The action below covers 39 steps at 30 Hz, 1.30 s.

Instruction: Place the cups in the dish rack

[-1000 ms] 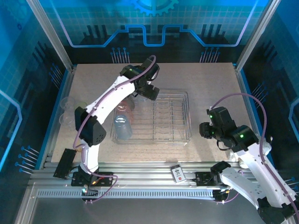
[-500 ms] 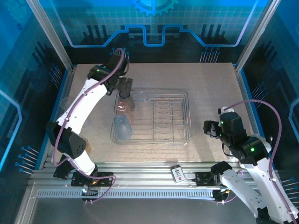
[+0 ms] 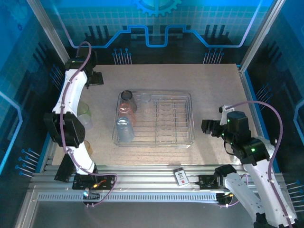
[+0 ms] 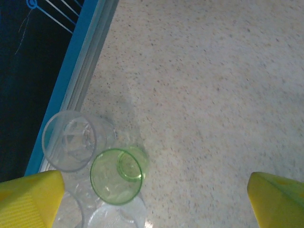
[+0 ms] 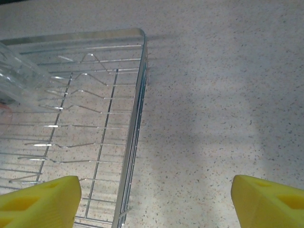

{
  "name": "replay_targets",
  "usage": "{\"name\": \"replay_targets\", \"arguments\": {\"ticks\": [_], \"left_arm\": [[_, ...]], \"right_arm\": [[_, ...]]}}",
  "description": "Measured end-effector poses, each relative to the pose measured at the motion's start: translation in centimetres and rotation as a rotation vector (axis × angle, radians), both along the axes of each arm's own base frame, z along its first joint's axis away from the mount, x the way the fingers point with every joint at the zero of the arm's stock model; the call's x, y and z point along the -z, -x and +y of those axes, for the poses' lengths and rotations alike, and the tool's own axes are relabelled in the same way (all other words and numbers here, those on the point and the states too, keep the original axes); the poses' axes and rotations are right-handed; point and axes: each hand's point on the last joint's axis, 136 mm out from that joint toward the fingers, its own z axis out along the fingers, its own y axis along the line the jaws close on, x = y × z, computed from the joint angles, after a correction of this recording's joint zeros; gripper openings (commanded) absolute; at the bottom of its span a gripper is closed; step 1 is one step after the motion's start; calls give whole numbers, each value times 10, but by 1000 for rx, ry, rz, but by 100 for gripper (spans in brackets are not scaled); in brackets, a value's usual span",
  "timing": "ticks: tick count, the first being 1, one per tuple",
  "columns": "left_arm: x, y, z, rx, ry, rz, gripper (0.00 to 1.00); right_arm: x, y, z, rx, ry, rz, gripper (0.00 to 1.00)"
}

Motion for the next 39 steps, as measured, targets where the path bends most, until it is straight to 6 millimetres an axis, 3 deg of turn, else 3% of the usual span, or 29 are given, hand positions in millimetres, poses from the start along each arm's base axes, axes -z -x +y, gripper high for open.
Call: {"name": "replay_targets", "arguments": {"ticks": [6,19,27,34,39], "left_arm": [[22,-19,34,-92,38,31,99],[82,-14,87,-280,115,130,95],[97,-14,104,-343,179,128,83],[106,-14,103,-354,203,135,78],[127,-3,102,-366,213,183,73]], "right_arm": [[0,-4,6,-39,1,22,78],[0,-11,13,-69,10,93,72],[3,-11,17,-84,-1,112,70],[9,-14,21,-96,-11,145,68],[10,-15,22,-100,-12,154,68]]}}
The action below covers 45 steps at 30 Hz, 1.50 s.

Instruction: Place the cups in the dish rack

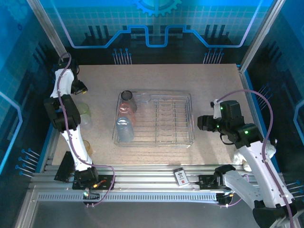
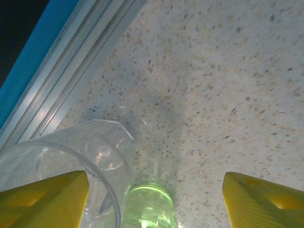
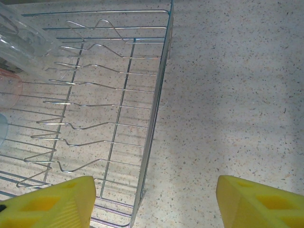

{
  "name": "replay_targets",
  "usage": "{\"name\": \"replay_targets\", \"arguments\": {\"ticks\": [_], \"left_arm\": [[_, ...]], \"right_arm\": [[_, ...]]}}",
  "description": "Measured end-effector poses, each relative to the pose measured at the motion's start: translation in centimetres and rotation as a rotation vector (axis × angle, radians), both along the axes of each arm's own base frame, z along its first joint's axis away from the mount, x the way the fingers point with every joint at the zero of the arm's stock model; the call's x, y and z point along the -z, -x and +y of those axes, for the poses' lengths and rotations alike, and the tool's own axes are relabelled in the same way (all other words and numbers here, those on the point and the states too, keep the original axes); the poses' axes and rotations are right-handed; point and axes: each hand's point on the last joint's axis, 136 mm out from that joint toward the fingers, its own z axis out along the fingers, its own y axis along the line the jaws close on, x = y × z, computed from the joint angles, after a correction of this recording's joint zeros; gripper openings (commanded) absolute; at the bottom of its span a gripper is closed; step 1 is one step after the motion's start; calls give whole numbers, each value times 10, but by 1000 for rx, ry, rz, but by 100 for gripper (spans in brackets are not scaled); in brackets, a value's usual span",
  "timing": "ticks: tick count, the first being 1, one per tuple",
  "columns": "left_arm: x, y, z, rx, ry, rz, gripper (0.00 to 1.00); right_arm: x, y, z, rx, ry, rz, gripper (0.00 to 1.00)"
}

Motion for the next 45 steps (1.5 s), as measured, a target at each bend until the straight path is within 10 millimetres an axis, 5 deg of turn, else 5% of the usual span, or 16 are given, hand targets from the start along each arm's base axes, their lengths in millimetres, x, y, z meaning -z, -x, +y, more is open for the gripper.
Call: {"name": "replay_targets", "arguments": {"ticks": [11,29,37,45], "left_arm": [[32,19,4,-21,24,62,64],[30,10,9,-18,8,21,31],[28,7,12,-22,2,4,0],[-1,18,8,-20,-29,-83,0]], "right_arm": [[-5,-2,1,-1,-2,-9,66],[-9,1,0,0,-8,-29,63],[-10,5,-1,1,-8,-28,62],[-11,6,-2,15,-21,-29,62]]}}
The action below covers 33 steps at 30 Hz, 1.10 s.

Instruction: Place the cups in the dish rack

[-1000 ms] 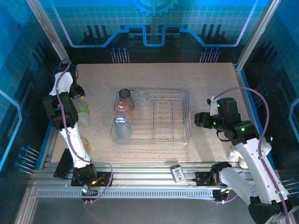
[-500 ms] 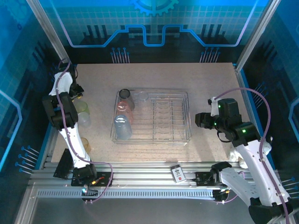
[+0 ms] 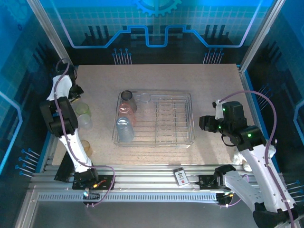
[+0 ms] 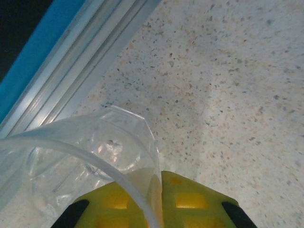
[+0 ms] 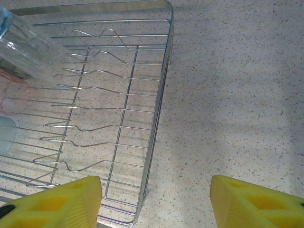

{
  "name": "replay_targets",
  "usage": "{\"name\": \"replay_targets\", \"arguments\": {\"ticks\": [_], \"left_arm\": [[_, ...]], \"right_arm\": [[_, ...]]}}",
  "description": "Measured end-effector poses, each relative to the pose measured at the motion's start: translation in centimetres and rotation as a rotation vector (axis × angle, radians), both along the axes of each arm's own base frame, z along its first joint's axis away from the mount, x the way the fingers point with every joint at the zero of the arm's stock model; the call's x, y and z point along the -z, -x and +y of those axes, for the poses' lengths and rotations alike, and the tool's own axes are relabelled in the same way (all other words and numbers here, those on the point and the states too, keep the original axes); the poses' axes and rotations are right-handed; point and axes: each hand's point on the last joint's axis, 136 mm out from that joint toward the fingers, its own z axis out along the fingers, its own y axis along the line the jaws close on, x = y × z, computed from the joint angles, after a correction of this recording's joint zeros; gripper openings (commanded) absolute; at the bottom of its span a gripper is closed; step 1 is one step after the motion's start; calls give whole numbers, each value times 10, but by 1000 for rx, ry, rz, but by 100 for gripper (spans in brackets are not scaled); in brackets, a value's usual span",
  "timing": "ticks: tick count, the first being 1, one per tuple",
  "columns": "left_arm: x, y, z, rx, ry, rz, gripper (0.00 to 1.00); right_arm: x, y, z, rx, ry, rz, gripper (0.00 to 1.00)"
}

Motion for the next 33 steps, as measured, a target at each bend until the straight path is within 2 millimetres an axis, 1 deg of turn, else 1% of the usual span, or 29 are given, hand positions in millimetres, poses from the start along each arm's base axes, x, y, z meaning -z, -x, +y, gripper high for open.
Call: {"name": "replay_targets", "arguments": {"ticks": [2,5,7,11,13,14,16,18,20,21,22,23,25,27,30,33], "left_arm": [[-20,2,-1,0,-19,-53,0],[-59,2,-4,6,-44,-174,0],[-88,1,-12,24,-35,-275,0],[-144,1,-39,94,32,-479,0],[-171,-2,-58,156,99,-572,0],[-181,-4,-67,183,132,-605,0],[-202,-9,-91,253,214,-672,0],[-213,-11,-117,323,288,-708,0],[-225,-11,-152,408,364,-736,0],[-233,-9,-174,462,411,-755,0],[-242,-6,-194,512,451,-775,0],[-251,-3,-211,553,491,-797,0],[-278,9,-251,660,590,-865,0],[-300,22,-280,747,673,-924,0],[-325,43,-314,856,790,-996,0],[-336,60,-340,937,900,-1035,0]], "right_arm": [[-2,0,0,5,-6,-3,62],[-11,-2,1,15,-24,-27,65],[-19,-4,1,17,-36,-59,66],[-36,-6,2,19,-63,-135,70],[-48,-6,3,18,-81,-187,70],[-54,-6,3,18,-92,-214,70],[-67,-8,4,19,-112,-274,72],[-78,-11,5,13,-129,-321,74],[-84,-15,7,7,-139,-346,77],[-85,-18,9,1,-144,-346,80],[-84,-22,11,-5,-149,-338,85],[-85,-24,13,-14,-152,-333,87],[-90,-30,20,-42,-176,-320,88],[-97,-35,28,-74,-206,-309,88],[-113,-43,43,-140,-284,-291,89],[-126,-50,63,-220,-389,-268,89]]}}
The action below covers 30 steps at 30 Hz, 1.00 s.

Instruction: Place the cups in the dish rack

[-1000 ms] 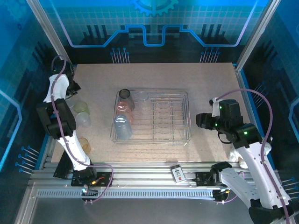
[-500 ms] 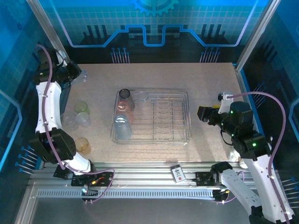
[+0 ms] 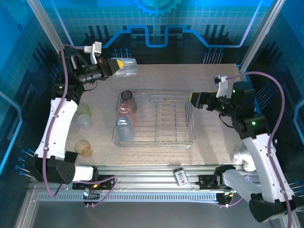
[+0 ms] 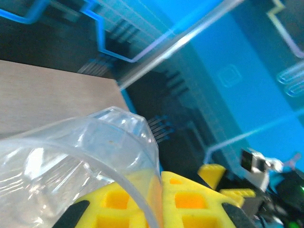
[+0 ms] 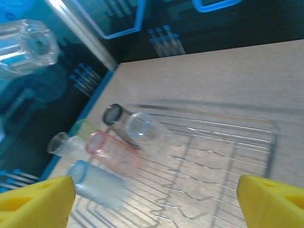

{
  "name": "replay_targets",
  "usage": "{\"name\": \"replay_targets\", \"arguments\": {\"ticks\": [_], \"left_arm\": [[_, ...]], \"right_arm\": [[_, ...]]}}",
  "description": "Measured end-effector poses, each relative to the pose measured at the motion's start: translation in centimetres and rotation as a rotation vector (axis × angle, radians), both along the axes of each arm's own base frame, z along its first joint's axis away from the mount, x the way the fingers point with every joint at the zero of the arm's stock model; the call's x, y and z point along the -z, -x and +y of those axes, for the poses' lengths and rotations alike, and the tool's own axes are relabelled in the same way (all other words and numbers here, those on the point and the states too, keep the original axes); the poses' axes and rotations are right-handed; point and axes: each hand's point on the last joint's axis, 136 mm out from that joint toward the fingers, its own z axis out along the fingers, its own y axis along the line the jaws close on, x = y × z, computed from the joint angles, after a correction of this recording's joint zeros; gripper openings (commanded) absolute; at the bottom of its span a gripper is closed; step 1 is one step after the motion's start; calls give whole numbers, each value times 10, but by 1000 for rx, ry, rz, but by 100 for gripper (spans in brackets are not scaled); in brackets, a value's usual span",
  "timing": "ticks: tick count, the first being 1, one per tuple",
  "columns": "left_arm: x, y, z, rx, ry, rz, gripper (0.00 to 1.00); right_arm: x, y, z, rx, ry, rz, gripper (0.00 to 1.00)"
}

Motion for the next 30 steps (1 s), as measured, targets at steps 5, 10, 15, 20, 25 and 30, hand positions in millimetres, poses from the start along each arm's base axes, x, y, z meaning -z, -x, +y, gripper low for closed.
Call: {"name": "replay_targets", "arguments": {"ticks": [5,10,15,20,25,30], "left_arm": [[4,16,-32,146,88,13,0],[6,31,-59,257,132,13,0],[-1,49,-81,352,161,-10,0],[-12,62,-95,417,178,-52,0],[-12,67,-102,450,193,-58,0],[-2,66,-105,458,198,-32,0]], "right_arm": [[-13,-6,26,-124,-152,8,93],[-25,-10,49,-223,-221,11,100],[-27,-13,80,-316,-233,36,100],[-33,-11,105,-387,-235,28,100],[-40,-13,118,-415,-266,8,99],[-57,-10,130,-460,-331,-49,99]]}}
